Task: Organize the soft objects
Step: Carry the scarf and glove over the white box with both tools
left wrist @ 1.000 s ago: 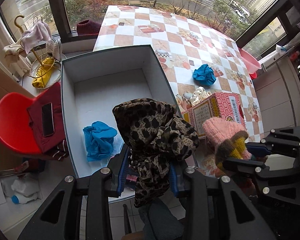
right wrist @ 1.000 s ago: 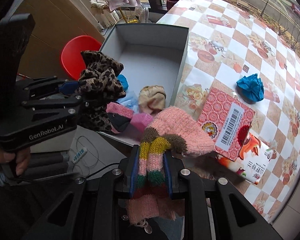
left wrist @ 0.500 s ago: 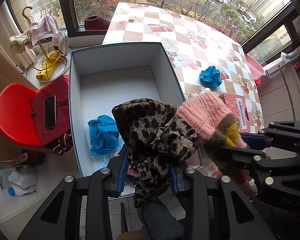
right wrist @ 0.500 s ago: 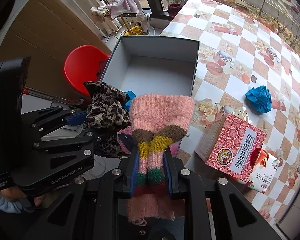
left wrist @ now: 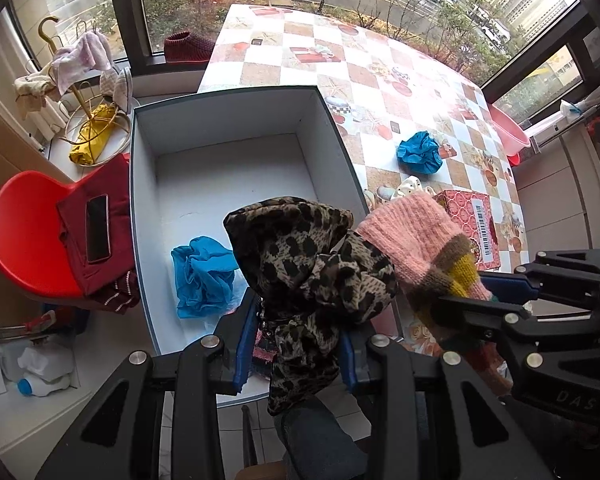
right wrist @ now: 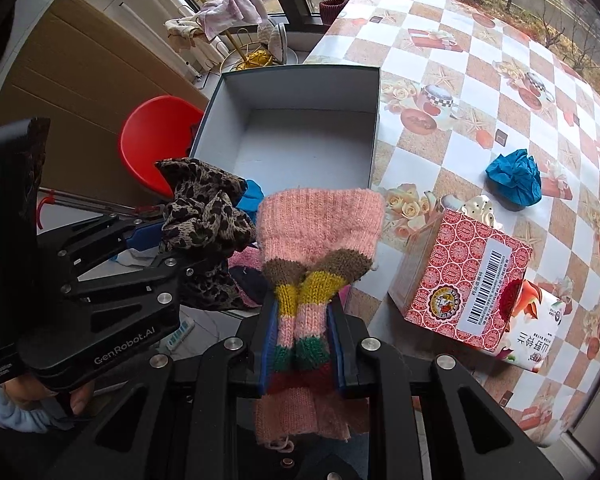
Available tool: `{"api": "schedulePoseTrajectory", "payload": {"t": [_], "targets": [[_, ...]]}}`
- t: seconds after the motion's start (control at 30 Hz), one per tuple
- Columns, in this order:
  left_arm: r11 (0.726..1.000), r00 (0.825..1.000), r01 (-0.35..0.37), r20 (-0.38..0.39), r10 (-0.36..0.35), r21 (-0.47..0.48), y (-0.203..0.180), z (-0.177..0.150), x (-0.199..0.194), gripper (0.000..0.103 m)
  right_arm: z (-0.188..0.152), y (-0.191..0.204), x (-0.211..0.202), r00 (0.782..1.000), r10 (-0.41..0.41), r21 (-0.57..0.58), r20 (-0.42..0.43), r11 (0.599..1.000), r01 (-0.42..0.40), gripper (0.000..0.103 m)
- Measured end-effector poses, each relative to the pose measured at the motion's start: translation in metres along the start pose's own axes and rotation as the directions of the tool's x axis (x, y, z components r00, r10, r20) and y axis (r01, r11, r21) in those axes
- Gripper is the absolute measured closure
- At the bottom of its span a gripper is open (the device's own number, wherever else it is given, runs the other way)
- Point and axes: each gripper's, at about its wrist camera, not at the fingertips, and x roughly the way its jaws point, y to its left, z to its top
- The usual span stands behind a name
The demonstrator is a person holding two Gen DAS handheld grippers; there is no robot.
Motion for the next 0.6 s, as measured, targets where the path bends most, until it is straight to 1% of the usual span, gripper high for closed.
{"api": "schedulePoseTrajectory", "payload": {"t": [0.6], "targets": [[1.0,1.0,-0.001,-0.01,0.001,-0.024,0.0078,0.0024,0.0038,0.065,0.0067,0.0012,0.009,1.0,0.005,-0.008,-0.028,1.0,-0.005,0.079]]}}
